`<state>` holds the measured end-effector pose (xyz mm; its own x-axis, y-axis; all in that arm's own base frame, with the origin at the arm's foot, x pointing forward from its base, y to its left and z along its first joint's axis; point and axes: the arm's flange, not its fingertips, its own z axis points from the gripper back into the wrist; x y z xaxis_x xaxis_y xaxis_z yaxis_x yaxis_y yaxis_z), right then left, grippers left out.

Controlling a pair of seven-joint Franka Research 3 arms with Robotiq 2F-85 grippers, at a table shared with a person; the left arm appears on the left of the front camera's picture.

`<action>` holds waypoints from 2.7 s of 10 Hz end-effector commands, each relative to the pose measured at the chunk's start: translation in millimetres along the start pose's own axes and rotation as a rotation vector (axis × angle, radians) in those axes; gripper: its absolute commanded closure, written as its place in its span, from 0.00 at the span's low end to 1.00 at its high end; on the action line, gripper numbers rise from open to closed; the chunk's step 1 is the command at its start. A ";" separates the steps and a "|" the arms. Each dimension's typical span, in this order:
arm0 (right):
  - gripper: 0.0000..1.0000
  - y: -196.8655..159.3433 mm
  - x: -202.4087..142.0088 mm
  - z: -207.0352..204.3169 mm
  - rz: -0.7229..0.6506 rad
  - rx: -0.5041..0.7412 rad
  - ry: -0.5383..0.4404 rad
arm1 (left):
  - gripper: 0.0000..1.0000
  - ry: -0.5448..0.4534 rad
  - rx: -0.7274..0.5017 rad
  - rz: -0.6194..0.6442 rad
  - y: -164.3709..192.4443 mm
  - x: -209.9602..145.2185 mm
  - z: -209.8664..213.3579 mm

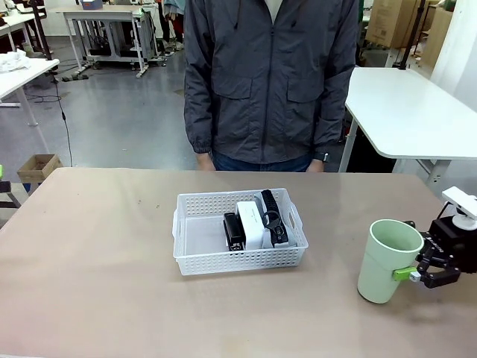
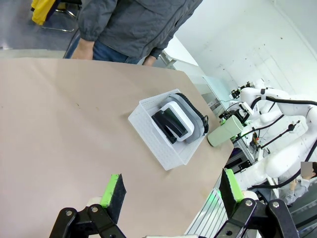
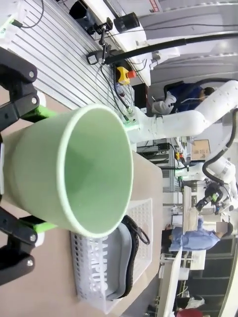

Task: Efficiently arrange items inside the basket to fit them all.
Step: Pick up the Reusable plastic cup and place it inside the Organizing basket.

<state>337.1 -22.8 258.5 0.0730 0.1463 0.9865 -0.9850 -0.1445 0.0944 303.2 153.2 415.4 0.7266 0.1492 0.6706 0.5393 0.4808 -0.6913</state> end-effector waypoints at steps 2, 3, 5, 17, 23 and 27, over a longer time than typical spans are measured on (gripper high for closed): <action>0.64 59.2 -23.9 -20.9 0.076 0.017 0.036 | 0.00 -0.015 -0.012 0.002 -3.2 2.8 -0.3; 1.00 63.2 -19.5 -20.6 0.116 0.025 0.074 | 0.00 -0.015 -0.012 0.002 -3.2 2.8 -0.3; 1.00 69.1 -4.3 -13.4 0.160 0.010 0.125 | 0.00 -0.015 -0.012 0.002 -3.2 2.8 -0.3; 0.83 52.5 149.5 93.6 0.114 -0.225 0.471 | 0.00 -0.015 -0.012 0.002 -3.2 2.8 -0.3; 0.12 13.6 185.5 15.3 -0.112 -0.263 0.586 | 0.00 -0.015 -0.012 0.002 -3.2 2.8 -0.3; 0.12 0.8 239.3 -90.9 -0.369 -0.419 0.565 | 0.00 -0.015 -0.012 0.002 -3.2 2.8 -0.3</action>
<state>338.6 82.0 474.3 0.3518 0.6586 0.6651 -0.9349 0.2824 0.2149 303.4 152.9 415.2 0.7277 0.1481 0.6697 0.5390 0.4804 -0.6919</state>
